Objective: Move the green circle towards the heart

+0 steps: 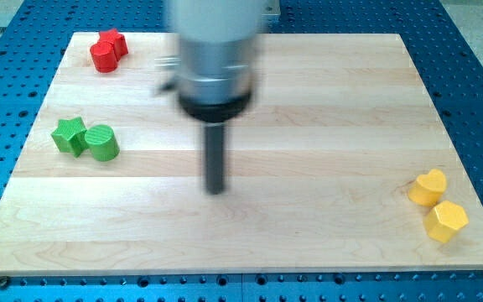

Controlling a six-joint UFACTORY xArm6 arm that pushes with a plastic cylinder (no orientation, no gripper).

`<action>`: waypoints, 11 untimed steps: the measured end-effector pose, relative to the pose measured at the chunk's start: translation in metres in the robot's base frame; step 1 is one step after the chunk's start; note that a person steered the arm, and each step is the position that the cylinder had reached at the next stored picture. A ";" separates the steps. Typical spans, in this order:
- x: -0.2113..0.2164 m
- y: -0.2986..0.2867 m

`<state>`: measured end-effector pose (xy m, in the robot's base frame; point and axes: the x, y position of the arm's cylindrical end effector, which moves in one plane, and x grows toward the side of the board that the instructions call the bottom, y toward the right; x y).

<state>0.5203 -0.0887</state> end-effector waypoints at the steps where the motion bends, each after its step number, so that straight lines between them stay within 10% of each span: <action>1: -0.010 -0.141; 3: -0.074 -0.181; 5: -0.057 -0.022; 6: -0.067 -0.050; 11: -0.006 0.166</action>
